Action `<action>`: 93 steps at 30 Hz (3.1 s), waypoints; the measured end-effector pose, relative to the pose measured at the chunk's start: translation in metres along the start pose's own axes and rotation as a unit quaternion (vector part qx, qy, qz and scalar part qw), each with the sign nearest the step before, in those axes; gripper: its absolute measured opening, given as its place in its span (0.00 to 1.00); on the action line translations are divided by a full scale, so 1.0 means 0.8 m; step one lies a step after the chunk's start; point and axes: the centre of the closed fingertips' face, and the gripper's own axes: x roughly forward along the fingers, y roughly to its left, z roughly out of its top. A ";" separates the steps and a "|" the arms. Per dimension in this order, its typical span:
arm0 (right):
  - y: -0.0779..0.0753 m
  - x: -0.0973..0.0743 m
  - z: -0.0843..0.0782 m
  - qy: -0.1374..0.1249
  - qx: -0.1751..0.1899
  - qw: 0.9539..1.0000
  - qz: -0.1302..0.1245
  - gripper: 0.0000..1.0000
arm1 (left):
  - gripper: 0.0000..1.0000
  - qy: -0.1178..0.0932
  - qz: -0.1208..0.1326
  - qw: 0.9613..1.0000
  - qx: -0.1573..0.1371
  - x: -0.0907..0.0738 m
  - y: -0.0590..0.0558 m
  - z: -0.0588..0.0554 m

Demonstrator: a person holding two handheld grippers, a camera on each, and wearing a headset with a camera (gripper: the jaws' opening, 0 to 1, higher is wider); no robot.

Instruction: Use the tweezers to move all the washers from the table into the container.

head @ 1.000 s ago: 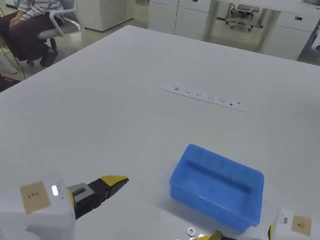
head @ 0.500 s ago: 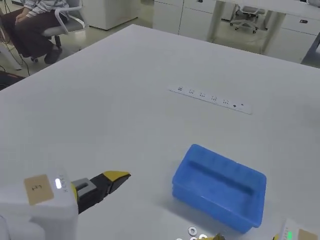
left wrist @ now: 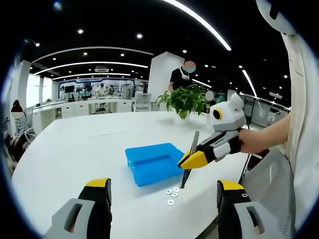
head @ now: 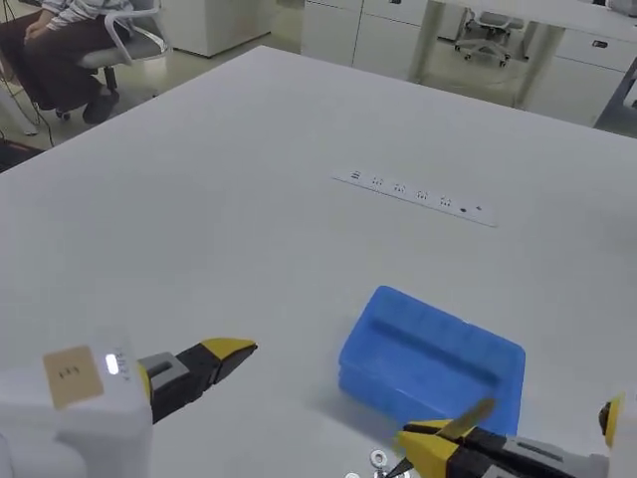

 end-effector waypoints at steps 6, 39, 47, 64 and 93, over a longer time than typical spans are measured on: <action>-0.015 -0.012 0.019 -0.014 0.008 1.000 -0.020 0.03 | 0.89 0.002 -0.002 1.000 0.002 0.000 -0.001 -0.002; -0.118 -0.018 0.047 -0.009 0.039 0.996 -0.084 0.03 | 0.88 0.005 -0.004 1.000 -0.001 0.003 0.003 -0.002; -0.137 -0.012 0.030 0.015 0.040 0.995 -0.093 0.03 | 0.88 0.007 -0.005 1.000 -0.001 0.002 0.003 -0.004; -0.164 -0.010 0.003 0.044 0.015 0.990 -0.133 0.03 | 0.87 0.010 -0.009 1.000 0.000 0.003 -0.001 -0.005; -0.145 -0.017 0.026 0.025 -0.062 0.989 -0.129 0.04 | 0.86 0.013 -0.010 1.000 0.002 0.003 -0.001 -0.005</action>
